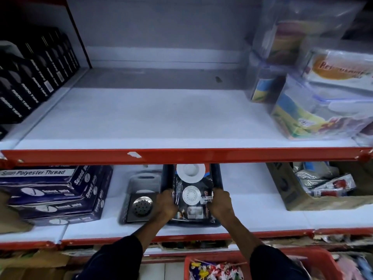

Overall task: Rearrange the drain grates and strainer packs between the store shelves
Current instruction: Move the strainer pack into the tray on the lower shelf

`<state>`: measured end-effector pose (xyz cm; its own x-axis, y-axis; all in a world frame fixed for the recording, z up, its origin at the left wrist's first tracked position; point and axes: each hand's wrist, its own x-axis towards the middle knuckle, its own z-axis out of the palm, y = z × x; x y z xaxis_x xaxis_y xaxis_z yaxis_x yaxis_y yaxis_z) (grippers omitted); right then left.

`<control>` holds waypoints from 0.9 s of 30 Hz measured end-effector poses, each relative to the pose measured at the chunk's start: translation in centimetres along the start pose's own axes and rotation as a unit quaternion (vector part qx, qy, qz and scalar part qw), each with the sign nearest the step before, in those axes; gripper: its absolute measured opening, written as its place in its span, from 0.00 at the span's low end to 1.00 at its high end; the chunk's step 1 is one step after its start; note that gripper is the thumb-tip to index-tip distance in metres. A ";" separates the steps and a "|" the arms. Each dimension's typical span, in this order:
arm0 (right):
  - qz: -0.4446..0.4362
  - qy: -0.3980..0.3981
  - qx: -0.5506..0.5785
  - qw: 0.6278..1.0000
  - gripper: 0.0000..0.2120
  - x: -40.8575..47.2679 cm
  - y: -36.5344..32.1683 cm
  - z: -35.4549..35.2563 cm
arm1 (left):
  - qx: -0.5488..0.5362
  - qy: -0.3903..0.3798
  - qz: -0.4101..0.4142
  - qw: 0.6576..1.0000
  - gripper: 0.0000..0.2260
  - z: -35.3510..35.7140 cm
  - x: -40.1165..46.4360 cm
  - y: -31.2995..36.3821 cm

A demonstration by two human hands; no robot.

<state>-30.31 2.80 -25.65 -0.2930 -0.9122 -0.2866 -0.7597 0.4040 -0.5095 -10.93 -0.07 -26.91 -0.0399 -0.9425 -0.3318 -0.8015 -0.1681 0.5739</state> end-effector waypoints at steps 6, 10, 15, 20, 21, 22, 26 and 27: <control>-0.061 0.013 -0.047 0.997 0.27 -2.1 -0.5 0.7 | -0.029 -0.018 0.047 0.998 0.06 -0.7 -1.5 0.3; -0.196 0.021 -0.098 0.975 0.32 -3.9 -0.6 2.3 | -0.034 0.114 0.126 0.985 0.15 -3.0 -3.1 -1.9; -0.245 -0.041 -0.178 0.952 0.28 -4.7 -1.4 4.8 | 0.122 0.043 0.097 0.987 0.15 -5.3 -2.6 -8.0; -0.215 -0.046 -0.166 0.961 0.36 -5.6 -2.5 5.7 | 0.184 -0.034 0.140 0.972 0.23 -5.6 -1.7 -10.6; -0.212 -0.044 -0.167 0.962 0.38 -5.7 -2.6 5.8 | 0.180 -0.031 0.139 0.973 0.22 -5.8 -1.8 -10.3; -0.209 -0.042 -0.170 0.962 0.38 -5.8 -2.7 5.9 | 0.173 -0.028 0.141 0.974 0.21 -6.0 -1.9 -10.1; -0.195 -0.054 -0.180 0.963 0.37 -5.4 -2.7 6.1 | 0.167 -0.015 0.160 0.973 0.18 -6.1 -2.2 -9.7; -0.195 -0.052 -0.184 0.962 0.37 -5.3 -2.7 6.1 | 0.166 -0.020 0.160 0.973 0.19 -6.3 -2.4 -9.7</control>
<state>-23.13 6.94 -27.74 0.1012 -0.9700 -0.2213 -0.9596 -0.0365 -0.2790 0.69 2.03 -26.92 -0.3370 -0.9182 -0.2083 -0.8925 0.2411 0.3812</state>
